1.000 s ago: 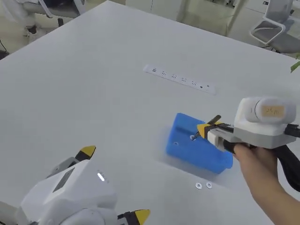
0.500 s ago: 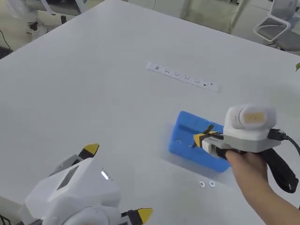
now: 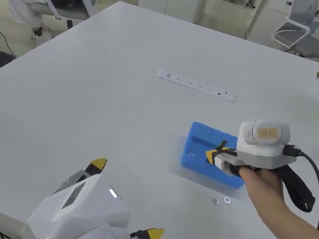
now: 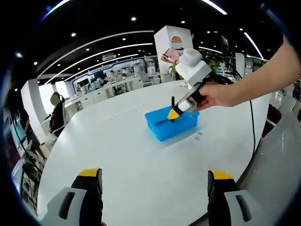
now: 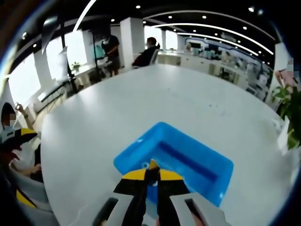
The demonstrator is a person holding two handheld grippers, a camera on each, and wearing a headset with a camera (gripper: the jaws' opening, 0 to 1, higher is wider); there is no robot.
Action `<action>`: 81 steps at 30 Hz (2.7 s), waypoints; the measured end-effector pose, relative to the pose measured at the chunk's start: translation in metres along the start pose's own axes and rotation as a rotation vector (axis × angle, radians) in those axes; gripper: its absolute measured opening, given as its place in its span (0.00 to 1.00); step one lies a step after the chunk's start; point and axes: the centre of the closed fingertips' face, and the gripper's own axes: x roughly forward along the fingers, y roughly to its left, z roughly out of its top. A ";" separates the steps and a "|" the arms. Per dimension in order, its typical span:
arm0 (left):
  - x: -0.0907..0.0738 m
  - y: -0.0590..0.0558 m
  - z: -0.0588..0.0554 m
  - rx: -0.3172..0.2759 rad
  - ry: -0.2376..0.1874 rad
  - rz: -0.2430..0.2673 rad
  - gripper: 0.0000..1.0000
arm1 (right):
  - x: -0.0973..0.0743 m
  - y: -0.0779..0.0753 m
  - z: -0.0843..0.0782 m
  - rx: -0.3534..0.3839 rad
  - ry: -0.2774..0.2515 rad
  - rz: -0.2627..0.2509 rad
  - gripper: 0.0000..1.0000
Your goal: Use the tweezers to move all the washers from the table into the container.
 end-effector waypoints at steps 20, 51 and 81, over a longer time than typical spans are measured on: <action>-0.002 0.001 0.004 -0.010 -0.019 0.011 0.95 | -0.016 0.000 0.014 0.006 -0.057 -0.016 0.05; -0.002 0.002 0.006 -0.013 -0.032 0.008 0.95 | -0.091 0.011 0.006 0.129 -0.167 -0.007 0.05; -0.001 0.000 0.004 -0.006 -0.019 0.002 0.95 | -0.060 0.007 -0.059 0.116 -0.014 -0.069 0.05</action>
